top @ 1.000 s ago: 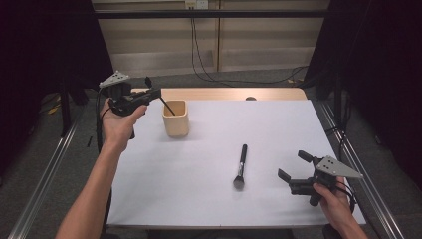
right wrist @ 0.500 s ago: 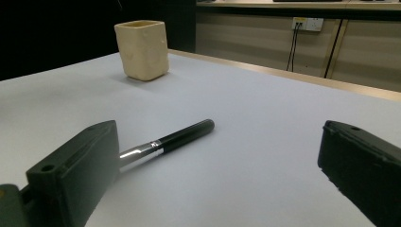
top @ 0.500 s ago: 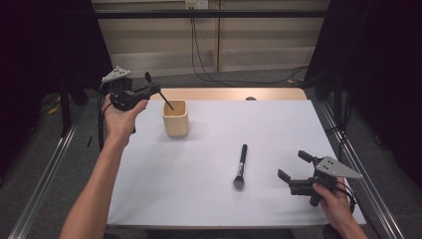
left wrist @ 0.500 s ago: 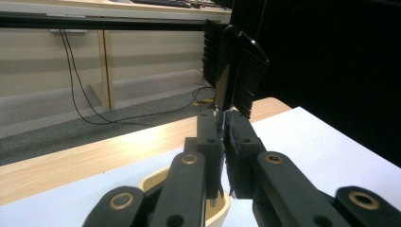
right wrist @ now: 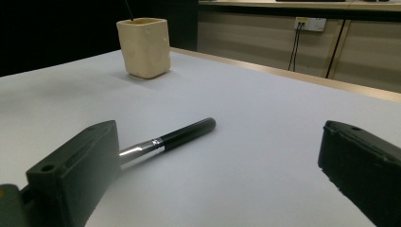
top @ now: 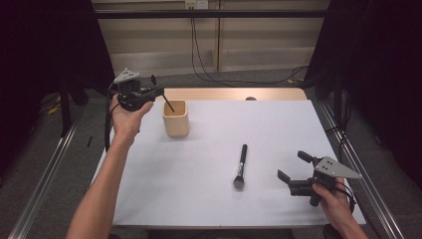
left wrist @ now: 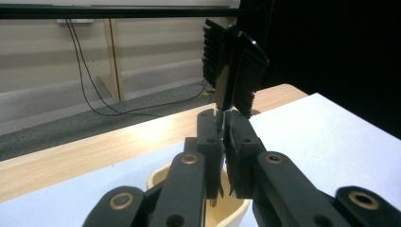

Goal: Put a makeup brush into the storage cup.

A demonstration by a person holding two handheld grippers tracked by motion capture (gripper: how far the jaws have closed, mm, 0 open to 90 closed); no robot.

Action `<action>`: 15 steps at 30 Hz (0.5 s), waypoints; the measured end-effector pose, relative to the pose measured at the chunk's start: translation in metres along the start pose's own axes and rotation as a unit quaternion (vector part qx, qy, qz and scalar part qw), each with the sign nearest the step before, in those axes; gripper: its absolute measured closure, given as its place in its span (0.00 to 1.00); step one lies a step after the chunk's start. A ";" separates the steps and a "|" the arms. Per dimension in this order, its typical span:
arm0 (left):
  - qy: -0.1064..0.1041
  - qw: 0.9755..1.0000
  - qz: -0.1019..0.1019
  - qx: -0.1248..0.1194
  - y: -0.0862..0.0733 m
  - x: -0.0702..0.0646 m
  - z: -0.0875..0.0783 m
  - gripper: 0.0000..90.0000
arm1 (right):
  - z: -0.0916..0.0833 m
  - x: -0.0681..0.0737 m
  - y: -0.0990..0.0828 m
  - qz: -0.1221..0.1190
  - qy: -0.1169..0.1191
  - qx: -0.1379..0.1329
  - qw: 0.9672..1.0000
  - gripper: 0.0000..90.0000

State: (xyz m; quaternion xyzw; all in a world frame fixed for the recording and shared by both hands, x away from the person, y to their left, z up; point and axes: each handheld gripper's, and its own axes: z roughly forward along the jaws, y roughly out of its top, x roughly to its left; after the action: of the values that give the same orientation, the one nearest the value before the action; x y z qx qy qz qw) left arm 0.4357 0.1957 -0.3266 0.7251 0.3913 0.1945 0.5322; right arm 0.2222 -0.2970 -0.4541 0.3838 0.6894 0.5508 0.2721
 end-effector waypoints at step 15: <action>-0.005 1.000 0.002 0.016 -0.012 -0.002 0.012 0.95 | 0.000 0.000 -0.001 -0.002 0.008 0.003 1.000 0.00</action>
State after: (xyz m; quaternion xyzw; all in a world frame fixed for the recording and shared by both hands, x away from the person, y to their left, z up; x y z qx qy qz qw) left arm 0.4384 0.1877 -0.3416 0.7352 0.3904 0.1852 0.5223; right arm 0.2218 -0.2975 -0.4545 0.3787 0.6940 0.5511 0.2667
